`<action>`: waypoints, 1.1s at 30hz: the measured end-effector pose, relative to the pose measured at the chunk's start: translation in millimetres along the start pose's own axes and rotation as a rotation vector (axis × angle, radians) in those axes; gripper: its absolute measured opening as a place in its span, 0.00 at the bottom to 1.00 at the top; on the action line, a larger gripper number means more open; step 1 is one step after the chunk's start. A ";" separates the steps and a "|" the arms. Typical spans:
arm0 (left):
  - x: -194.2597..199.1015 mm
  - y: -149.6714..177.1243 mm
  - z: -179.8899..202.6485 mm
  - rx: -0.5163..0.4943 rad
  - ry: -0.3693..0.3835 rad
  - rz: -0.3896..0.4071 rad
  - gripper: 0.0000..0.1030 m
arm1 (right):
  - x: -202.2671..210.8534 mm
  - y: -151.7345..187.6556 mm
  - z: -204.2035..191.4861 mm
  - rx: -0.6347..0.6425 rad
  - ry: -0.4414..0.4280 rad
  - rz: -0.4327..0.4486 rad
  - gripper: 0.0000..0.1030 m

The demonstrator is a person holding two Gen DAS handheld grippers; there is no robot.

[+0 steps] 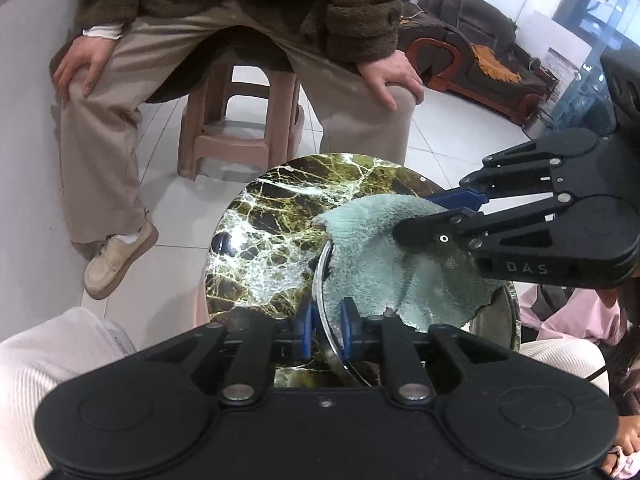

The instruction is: Clean bowl

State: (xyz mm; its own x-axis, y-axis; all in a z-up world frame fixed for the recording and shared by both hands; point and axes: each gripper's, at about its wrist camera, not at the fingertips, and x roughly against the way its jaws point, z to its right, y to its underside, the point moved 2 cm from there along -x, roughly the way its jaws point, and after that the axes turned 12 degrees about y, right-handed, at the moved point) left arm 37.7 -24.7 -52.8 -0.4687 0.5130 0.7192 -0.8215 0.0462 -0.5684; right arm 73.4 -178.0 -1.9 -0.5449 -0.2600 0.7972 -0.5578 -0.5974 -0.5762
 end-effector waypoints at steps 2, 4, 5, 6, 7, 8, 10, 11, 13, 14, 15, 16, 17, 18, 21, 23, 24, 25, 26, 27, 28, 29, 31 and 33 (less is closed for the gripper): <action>-1.0 0.4 0.1 0.000 -0.003 -0.003 0.12 | 3.2 3.6 -0.8 -0.013 0.008 0.002 0.16; -2.6 2.0 1.2 -0.004 -0.005 -0.008 0.12 | 7.9 7.8 -4.2 0.004 0.029 0.011 0.17; -2.7 1.8 1.4 -0.005 -0.006 -0.007 0.12 | 10.1 9.9 -5.0 0.008 0.033 0.012 0.20; -2.8 1.7 1.7 -0.005 -0.008 -0.007 0.12 | 12.0 10.9 -5.2 0.007 0.036 0.012 0.21; -2.9 1.6 1.6 -0.004 -0.008 -0.007 0.12 | 11.1 9.7 -5.2 0.008 0.037 0.012 0.22; -3.2 1.6 1.6 -0.004 -0.008 -0.007 0.12 | 13.1 10.7 -4.8 0.008 0.041 0.013 0.22; -3.8 1.6 2.2 -0.004 -0.010 -0.006 0.12 | 14.9 10.9 -3.7 0.006 0.047 0.014 0.25; -3.8 1.9 2.5 -0.006 -0.012 -0.006 0.12 | 15.2 10.6 -3.7 0.005 0.049 0.016 0.25; -4.5 1.9 2.0 -0.005 -0.012 -0.005 0.13 | 17.2 10.9 -2.9 0.000 0.050 0.016 0.25; -4.9 1.8 1.9 -0.004 -0.012 -0.005 0.13 | 17.4 10.9 -2.8 -0.001 0.050 0.016 0.25; -5.3 1.6 1.8 -0.004 -0.012 -0.005 0.13 | 17.5 10.9 -2.7 -0.002 0.049 0.016 0.25; -6.0 1.8 1.8 -0.003 -0.012 -0.006 0.13 | 17.5 11.3 -3.4 -0.002 0.049 0.014 0.25; -6.2 2.0 1.9 -0.002 -0.012 -0.006 0.13 | 17.4 11.3 -3.6 -0.001 0.050 0.013 0.25; -6.1 2.1 1.8 -0.002 -0.011 -0.006 0.13 | 17.2 11.3 -3.8 -0.001 0.050 0.013 0.25; -7.3 1.8 0.5 -0.003 -0.011 -0.006 0.13 | 17.0 11.4 -4.3 -0.003 0.048 0.012 0.25; -6.9 1.9 0.6 -0.003 -0.011 -0.005 0.13 | 17.2 11.5 -4.6 -0.003 0.048 0.011 0.25; -7.0 1.6 0.8 -0.004 -0.012 -0.005 0.13 | 18.5 12.3 -4.2 -0.002 0.045 0.010 0.25; -7.4 0.8 1.2 -0.006 -0.013 -0.005 0.13 | 18.8 12.3 -4.1 -0.001 0.044 0.010 0.25; -7.1 0.7 1.1 -0.006 -0.013 -0.005 0.13 | 18.9 12.2 -4.0 -0.001 0.044 0.010 0.25; -6.8 0.7 0.1 -0.005 -0.012 -0.006 0.13 | 19.1 12.1 -3.9 -0.001 0.044 0.011 0.25; -6.9 0.7 -0.1 -0.005 -0.013 -0.005 0.13 | 19.0 12.1 -4.3 -0.002 0.044 0.011 0.25; -6.8 0.8 -0.1 -0.005 -0.013 -0.005 0.13 | 18.7 13.7 -7.0 -0.005 0.046 0.012 0.30; -6.4 0.9 0.4 -0.004 -0.012 -0.006 0.13 | 21.2 14.9 -7.7 -0.001 0.051 0.016 0.34; -6.5 0.9 0.3 -0.004 -0.012 -0.006 0.13 | 19.4 14.8 -5.3 -0.001 0.047 0.016 0.34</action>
State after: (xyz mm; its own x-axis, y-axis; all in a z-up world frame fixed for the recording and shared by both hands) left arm 39.9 -28.3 -57.8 -0.4674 0.5024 0.7274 -0.8232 0.0526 -0.5653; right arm 51.2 -187.8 4.0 -0.5823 -0.2335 0.7787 -0.5496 -0.5927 -0.5888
